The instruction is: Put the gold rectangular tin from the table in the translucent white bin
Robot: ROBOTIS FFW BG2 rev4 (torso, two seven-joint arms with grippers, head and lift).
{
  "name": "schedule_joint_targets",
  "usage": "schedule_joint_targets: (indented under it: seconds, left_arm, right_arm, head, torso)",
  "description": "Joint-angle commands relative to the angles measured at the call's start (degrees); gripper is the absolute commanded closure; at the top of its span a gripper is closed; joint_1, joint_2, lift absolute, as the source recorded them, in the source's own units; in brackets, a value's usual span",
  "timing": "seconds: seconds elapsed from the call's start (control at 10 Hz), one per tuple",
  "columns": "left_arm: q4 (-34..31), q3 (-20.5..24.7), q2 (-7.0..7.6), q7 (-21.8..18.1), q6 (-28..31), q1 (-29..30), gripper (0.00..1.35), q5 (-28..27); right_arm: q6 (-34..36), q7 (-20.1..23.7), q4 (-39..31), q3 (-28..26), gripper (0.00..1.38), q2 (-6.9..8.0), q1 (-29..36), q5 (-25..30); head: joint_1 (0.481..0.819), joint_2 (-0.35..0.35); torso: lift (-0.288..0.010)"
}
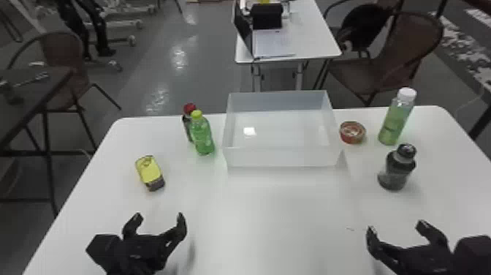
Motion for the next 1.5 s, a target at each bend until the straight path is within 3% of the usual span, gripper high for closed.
schedule_joint_targets:
  seconds: [0.0,0.7,1.4]
  left_arm:
    - [0.0,-0.2,-0.15,0.4,0.6,-0.2,0.11,-0.1]
    - [0.2,-1.0,-0.15,3.6,2.2,-1.0,0.11,-1.5]
    - [6.9,-0.5,-0.15,9.0,7.9,-11.0,0.11,-2.2]
  right_arm:
    - [0.0,0.0,0.0,0.0,0.09,0.0,-0.1,0.0]
    - [0.0,0.0,0.1,0.4,0.09,0.0,-0.1,-0.3]
    - [0.0,0.0,0.2,0.4,0.09,0.09,-0.2,-0.5]
  head:
    - [0.695,0.121]
    - [0.695,0.123]
    - [0.695,0.139]
  torso:
    - [-0.091]
    - [-0.091]
    - [-0.091]
